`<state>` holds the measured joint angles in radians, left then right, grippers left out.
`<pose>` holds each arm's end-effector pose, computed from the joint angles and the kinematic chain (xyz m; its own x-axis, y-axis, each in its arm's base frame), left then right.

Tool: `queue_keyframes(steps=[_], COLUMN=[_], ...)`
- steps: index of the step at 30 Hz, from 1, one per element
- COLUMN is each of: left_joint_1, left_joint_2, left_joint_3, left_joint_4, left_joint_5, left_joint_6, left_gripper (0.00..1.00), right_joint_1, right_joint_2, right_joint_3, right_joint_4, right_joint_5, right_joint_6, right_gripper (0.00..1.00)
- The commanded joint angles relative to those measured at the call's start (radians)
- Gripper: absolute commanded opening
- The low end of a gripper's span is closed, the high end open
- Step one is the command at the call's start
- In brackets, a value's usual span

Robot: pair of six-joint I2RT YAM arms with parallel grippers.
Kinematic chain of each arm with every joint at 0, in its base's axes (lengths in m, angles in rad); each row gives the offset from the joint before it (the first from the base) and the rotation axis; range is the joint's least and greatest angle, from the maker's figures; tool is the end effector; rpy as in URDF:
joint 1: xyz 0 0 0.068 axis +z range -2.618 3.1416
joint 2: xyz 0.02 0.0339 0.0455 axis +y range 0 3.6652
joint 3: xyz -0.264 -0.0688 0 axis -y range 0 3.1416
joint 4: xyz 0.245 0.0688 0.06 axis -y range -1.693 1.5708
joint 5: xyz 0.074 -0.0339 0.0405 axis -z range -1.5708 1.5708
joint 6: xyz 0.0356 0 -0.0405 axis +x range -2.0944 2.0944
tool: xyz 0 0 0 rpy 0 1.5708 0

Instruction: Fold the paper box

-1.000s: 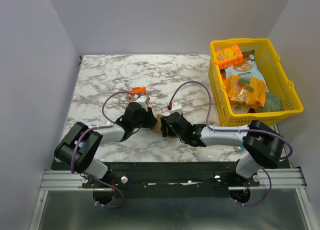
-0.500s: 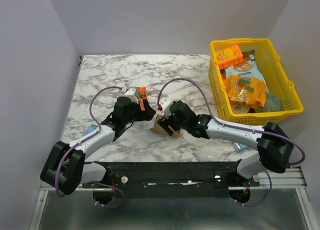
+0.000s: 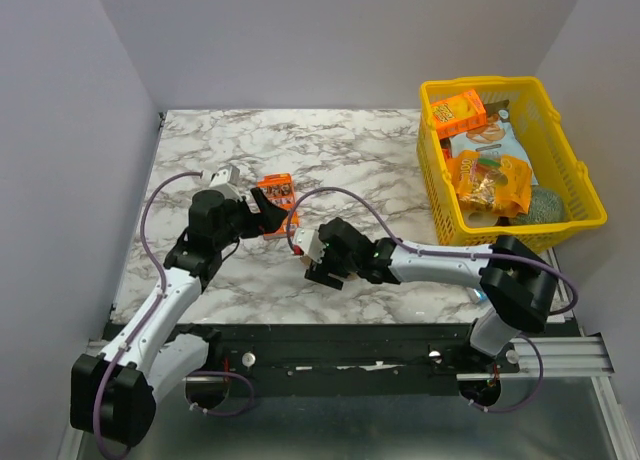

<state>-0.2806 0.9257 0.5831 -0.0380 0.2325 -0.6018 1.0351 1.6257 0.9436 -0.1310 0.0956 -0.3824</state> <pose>0.2024 -0.0669 0.2583 -0.5632 -0.4110 -0.7169 0.1895 0.7802 -0.5962 0.1753 0.2887 0.1897 -0.0371 -0.7902 -0.6117 -0.9015 0.2907 -0.3208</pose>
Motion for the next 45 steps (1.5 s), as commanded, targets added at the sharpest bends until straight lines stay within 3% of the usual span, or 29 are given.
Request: queue_keyframes(steps=[1, 5, 11, 19, 22, 27, 33, 40, 45], left_joint_1=[0.015, 0.021, 0.023, 0.037, 0.040, 0.044, 0.046, 0.046, 0.046], left_joint_2=[-0.008, -0.018, -0.019, -0.033, -0.036, -0.051, -0.070, -0.093, -0.116], left_joint_3=[0.130, 0.202, 0.219, 0.190, 0.187, 0.181, 0.176, 0.169, 0.150], left_joint_4=[-0.186, -0.295, -0.306, -0.290, -0.286, -0.286, -0.283, -0.254, -0.191], left_joint_5=[0.083, 0.080, 0.031, 0.030, 0.042, 0.051, 0.057, 0.143, 0.298], left_joint_6=[0.084, 0.183, 0.261, 0.283, 0.281, 0.287, 0.292, 0.316, 0.326], left_gripper=[0.97, 0.97, 0.97, 0.97, 0.97, 0.97, 0.97, 0.97, 0.97], right_joint_1=[0.029, 0.037, 0.045, 0.059, 0.062, 0.063, 0.063, 0.051, -0.009], right_joint_2=[0.066, 0.088, 0.141, 0.180, 0.204, 0.209, 0.116, -0.038, -0.102], right_joint_3=[0.015, -0.002, -0.008, -0.035, -0.037, -0.028, -0.005, 0.062, 0.113], right_joint_4=[0.051, 0.108, 0.178, 0.215, 0.215, 0.194, 0.087, -0.077, -0.203], right_joint_5=[0.099, 0.160, 0.326, 0.343, 0.348, 0.326, 0.234, 0.092, -0.143], right_joint_6=[-0.012, -0.003, -0.013, -0.091, -0.108, -0.099, -0.029, 0.069, 0.106], right_gripper=[0.87, 0.84, 0.78, 0.70, 0.63, 0.43, 0.28, 0.26, 0.25])
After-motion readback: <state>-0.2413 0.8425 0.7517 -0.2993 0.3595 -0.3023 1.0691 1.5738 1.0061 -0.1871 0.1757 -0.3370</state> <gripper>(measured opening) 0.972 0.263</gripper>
